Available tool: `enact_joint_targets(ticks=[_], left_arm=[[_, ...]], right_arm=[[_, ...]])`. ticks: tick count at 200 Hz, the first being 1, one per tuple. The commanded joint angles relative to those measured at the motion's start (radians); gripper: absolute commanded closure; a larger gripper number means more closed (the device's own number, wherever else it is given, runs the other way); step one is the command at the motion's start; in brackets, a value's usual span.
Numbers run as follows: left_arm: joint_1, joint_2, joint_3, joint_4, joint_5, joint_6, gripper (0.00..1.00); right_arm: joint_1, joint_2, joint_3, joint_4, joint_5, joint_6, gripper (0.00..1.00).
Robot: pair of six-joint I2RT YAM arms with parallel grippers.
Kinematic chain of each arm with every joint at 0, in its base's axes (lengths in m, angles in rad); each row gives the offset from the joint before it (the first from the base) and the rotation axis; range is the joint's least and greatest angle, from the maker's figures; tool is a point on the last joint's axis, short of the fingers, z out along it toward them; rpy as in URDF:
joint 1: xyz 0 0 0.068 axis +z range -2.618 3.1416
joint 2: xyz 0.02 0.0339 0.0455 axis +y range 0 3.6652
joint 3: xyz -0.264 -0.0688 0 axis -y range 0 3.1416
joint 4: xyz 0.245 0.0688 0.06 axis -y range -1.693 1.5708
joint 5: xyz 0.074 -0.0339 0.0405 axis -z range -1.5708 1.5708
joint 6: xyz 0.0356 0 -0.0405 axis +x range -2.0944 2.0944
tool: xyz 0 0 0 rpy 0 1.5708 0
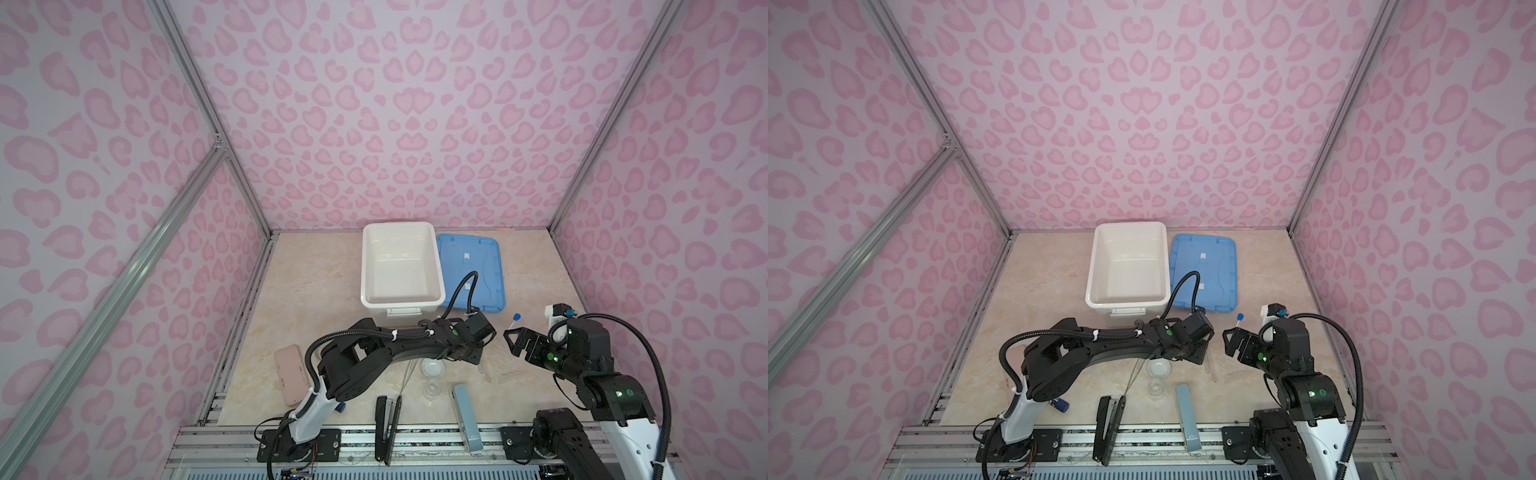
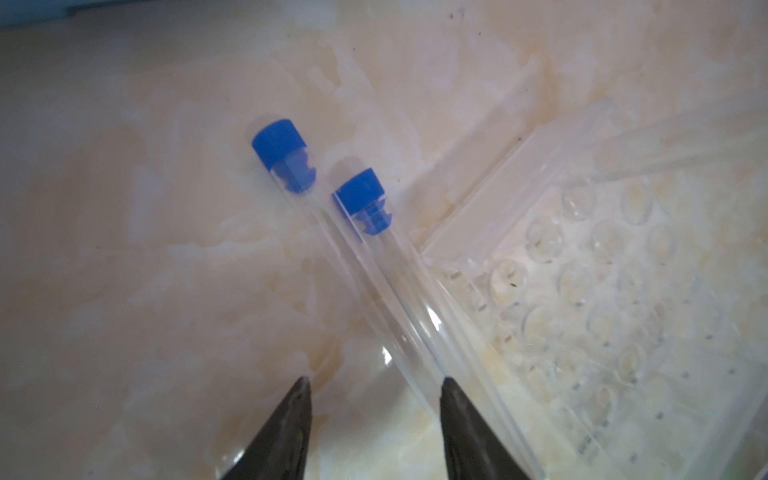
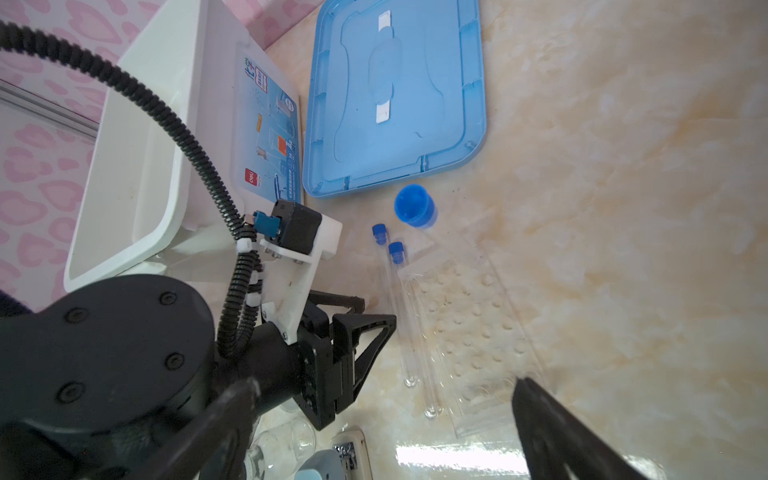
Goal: Organize the chemistry lab equipment
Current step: 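Withdraw the right gripper while the left gripper lowers over the remaining two tubes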
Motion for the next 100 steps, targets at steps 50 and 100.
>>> enact_joint_targets(ticks=[50, 100], left_arm=[[0.000, 0.026, 0.022, -0.073, -0.062, -0.007, 0.60], [0.000, 0.027, 0.038, -0.193, -0.083, 0.005, 0.63]], right_arm=[[0.001, -0.020, -0.003, 0.018, 0.014, 0.010, 0.02], [0.000, -0.022, -0.003, 0.018, 0.013, 0.010, 0.02]])
